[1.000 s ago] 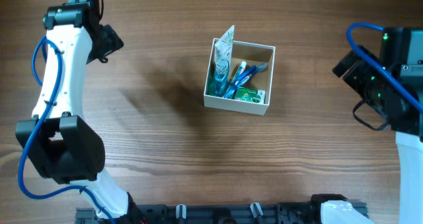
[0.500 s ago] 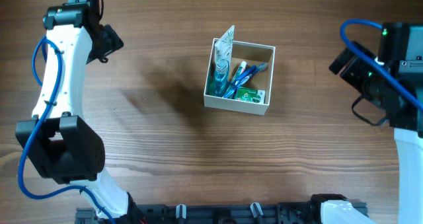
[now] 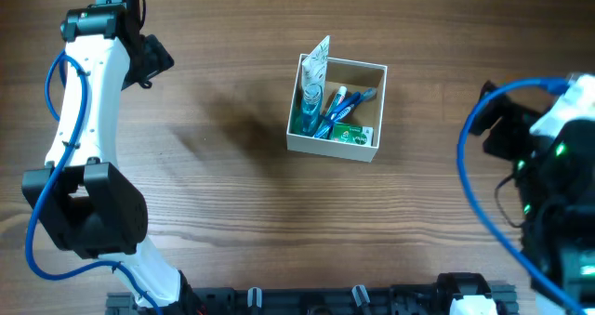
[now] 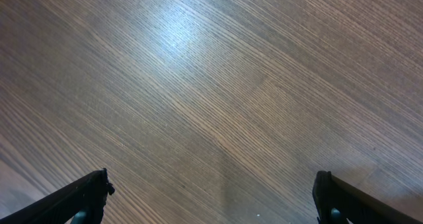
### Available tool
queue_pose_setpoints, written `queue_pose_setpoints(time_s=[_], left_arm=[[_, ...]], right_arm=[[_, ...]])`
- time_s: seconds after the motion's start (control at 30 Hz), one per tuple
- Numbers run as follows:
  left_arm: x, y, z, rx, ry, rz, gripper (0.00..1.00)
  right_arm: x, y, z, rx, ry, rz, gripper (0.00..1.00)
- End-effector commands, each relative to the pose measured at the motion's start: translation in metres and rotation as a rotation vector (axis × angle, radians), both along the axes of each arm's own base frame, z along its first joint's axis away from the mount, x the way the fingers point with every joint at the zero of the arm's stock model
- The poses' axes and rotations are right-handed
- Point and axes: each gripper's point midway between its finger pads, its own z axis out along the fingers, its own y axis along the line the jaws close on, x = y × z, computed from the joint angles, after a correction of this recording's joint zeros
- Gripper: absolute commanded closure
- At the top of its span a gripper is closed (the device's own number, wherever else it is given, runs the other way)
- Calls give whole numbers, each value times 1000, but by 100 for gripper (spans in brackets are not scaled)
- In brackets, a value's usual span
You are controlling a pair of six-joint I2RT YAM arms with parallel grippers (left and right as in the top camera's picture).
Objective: Pack container
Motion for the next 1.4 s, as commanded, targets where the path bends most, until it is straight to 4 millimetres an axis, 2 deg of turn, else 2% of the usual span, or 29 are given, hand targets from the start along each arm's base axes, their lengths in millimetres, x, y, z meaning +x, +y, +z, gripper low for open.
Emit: queue_pose_setpoints(time_s=[0.0,0.13,0.3,0.47,0.87,1.37], left_arm=[[0,3,-1,7,4,9,0],[0,3,-1,7,4,9,0],[0,3,-1,7,4,9,0],[0,3,-1,7,4,9,0],[0,3,-1,7,4,9,0],[0,3,-1,7,4,9,0]], right_arm=[[1,-2,-40,-82,-18,25,0],[10,-1,-69,-157,-140,47,0],[12,-1,-101,-160,-265,38,0],[5,0,-118,-149,-348,33,0],[-15,3,-126,-150,-346,54,0],[-37,3,-115,-199,-399,56,0]])
